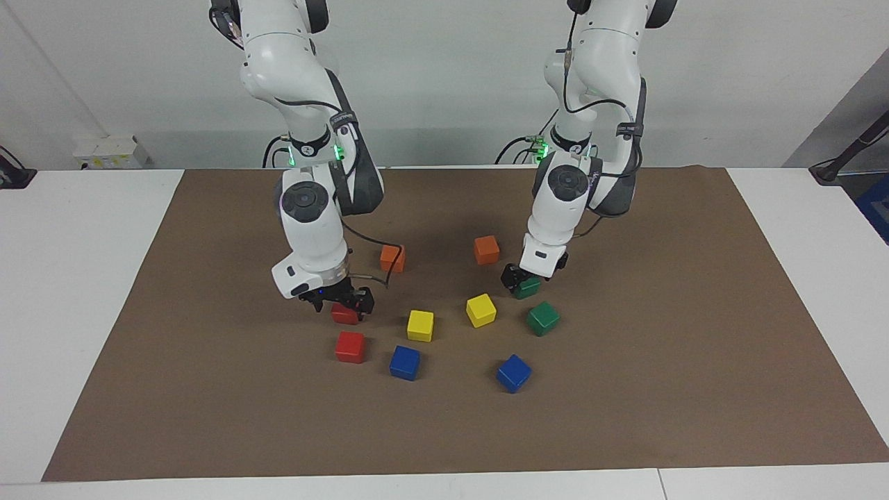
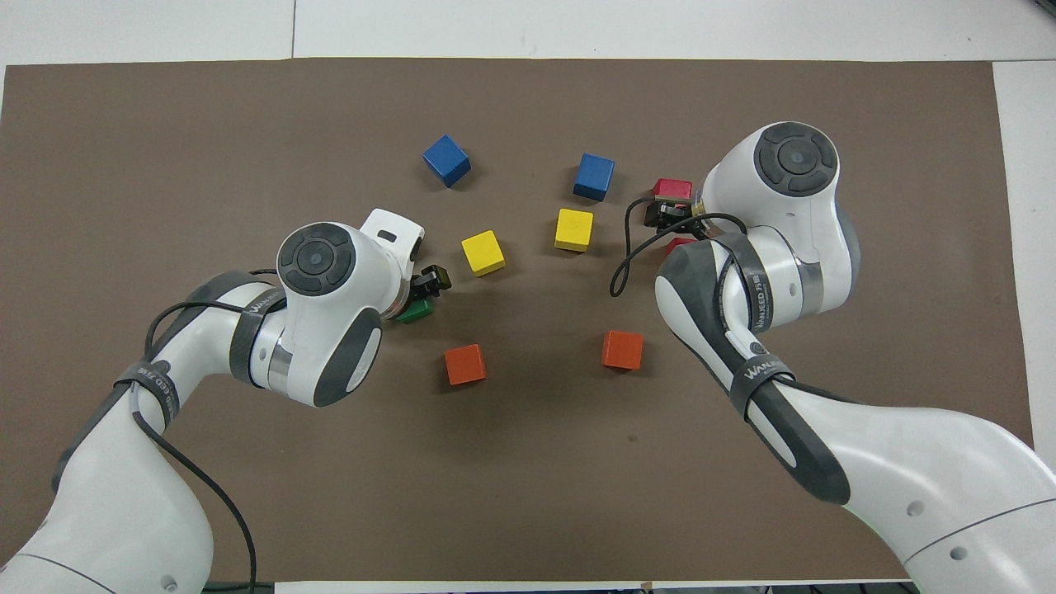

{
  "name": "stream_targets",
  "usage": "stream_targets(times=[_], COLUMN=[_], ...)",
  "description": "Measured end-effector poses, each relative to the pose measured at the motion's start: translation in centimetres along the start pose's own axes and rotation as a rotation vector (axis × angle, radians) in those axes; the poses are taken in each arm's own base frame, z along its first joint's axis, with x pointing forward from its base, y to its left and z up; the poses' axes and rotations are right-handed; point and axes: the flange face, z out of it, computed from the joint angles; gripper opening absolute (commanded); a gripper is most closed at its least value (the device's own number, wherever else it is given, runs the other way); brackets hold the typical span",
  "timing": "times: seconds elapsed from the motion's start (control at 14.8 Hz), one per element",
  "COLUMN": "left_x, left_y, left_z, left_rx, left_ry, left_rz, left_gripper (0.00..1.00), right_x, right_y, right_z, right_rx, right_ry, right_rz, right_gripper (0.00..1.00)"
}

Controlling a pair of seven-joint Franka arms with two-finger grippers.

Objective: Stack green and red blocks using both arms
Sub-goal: 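Grasp green and red blocks with the left and right grippers, then place green and red blocks apart near the table edges with both grippers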

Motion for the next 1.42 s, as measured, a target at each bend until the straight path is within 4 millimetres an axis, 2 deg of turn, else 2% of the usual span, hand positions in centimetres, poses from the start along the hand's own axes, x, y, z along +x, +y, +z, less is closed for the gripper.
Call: stream_targets(times=[0.2, 0.34, 0.41, 0.47, 0.61, 0.68, 0.74, 0.81, 0.88, 0.95, 1.01, 1.22, 1.35, 1.42], left_x=[-0.7, -0.1, 1.2, 3.1, 7.7, 9.7, 11.5, 12.9, 13.9, 14.6, 15.1, 15.5, 15.6, 15.6], left_y=[0.3, -0.6, -2.3, -4.8, -11.5, -15.0, -18.4, -21.1, -23.1, -24.1, -24.3, -23.5, -23.4, -23.4], left_z=[0.0, -1.9, -3.9, -6.1, -9.4, -10.0, -10.0, -9.7, -8.9, -7.8, -6.3, -2.0, -1.0, -1.0], left_rx=[0.023, 0.041, 0.054, 0.062, 0.048, 0.04, 0.035, 0.03, 0.027, 0.024, 0.022, 0.018, 0.017, 0.017], left_ry=[-0.021, -0.029, -0.038, -0.049, -0.037, -0.027, -0.016, -0.003, 0.01, 0.02, 0.025, 0.013, 0.006, 0.006], left_rz=[-0.019, -0.003, 0.026, 0.07, 0.147, 0.174, 0.197, 0.216, 0.229, 0.234, 0.242, 0.291, 0.303, 0.309], left_gripper=[0.0, 0.0, 0.0, 0.0, 0.0, 0.0, 0.0, 0.0, 0.0, 0.0, 0.0, 0.0, 0.0, 0.06], right_x=[-0.4, -0.9, -1.2, -1.3, -1.6, -1.7, -1.8, -1.8, -1.9, -2.0, -2.0, -2.0, -1.8, -1.5], right_y=[0.3, 0.6, 0.7, 0.8, 1.0, 1.0, 1.1, 1.1, 1.2, 1.2, 1.2, 1.2, 1.5, 2.1], right_z=[1.0, 2.2, 2.7, 3.0, 3.4, 3.5, 3.7, 3.8, 3.9, 4.0, 4.0, 4.0, 3.9, 3.7], right_rx=[-0.007, -0.008, -0.01, -0.011, -0.014, -0.016, -0.017, -0.018, -0.019, -0.02, -0.019, -0.019, -0.019, -0.018], right_ry=[-0.013, -0.014, -0.018, -0.022, -0.028, -0.031, -0.034, -0.036, -0.038, -0.04, -0.039, -0.04, -0.039, -0.035], right_rz=[-0.054, -0.071, -0.08, -0.089, -0.102, -0.105, -0.107, -0.11, -0.112, -0.112, -0.112, -0.112, -0.119, -0.136], right_gripper=[1.0, 1.0, 0.99, 0.98, 0.93, 0.85, 0.69, 0.39, 0.05, 0.0, 0.0, 0.0, 0.0, 0.0])
